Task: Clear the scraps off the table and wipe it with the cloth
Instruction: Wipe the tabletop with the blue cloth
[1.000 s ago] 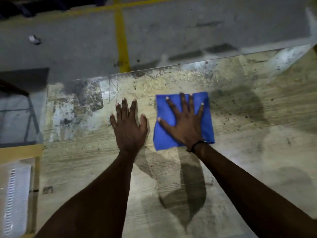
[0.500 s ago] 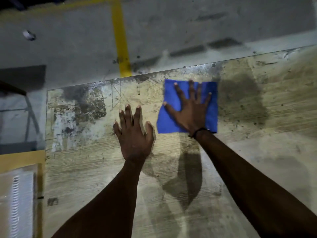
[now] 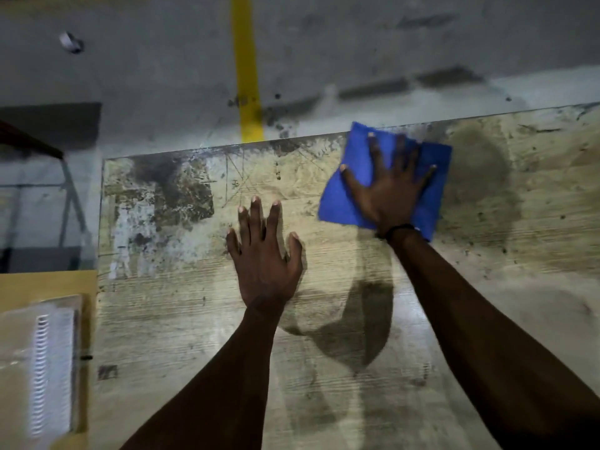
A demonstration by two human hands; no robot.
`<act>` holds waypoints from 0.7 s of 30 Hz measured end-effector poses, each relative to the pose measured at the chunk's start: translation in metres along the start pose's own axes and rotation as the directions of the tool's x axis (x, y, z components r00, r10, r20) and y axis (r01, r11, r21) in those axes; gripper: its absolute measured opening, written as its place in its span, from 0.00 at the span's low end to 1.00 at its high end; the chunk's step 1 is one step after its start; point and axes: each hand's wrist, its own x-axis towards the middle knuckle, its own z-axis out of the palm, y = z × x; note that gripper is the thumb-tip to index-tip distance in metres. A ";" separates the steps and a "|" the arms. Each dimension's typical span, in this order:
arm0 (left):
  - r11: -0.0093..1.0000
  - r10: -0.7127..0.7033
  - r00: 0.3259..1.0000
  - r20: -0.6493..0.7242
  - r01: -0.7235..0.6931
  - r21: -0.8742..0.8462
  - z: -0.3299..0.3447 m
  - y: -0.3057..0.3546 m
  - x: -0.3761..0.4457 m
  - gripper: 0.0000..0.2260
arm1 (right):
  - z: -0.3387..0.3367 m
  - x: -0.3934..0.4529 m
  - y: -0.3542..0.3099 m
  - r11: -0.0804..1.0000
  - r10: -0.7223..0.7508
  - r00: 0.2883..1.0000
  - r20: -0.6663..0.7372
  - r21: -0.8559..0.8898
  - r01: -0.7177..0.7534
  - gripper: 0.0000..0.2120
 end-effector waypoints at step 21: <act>1.000 -0.003 1.000 -0.021 0.002 -0.016 0.007 -0.004 0.000 0.27 | 0.015 0.012 -0.080 0.931 -0.365 0.925 0.107 0.063 0.360 0.41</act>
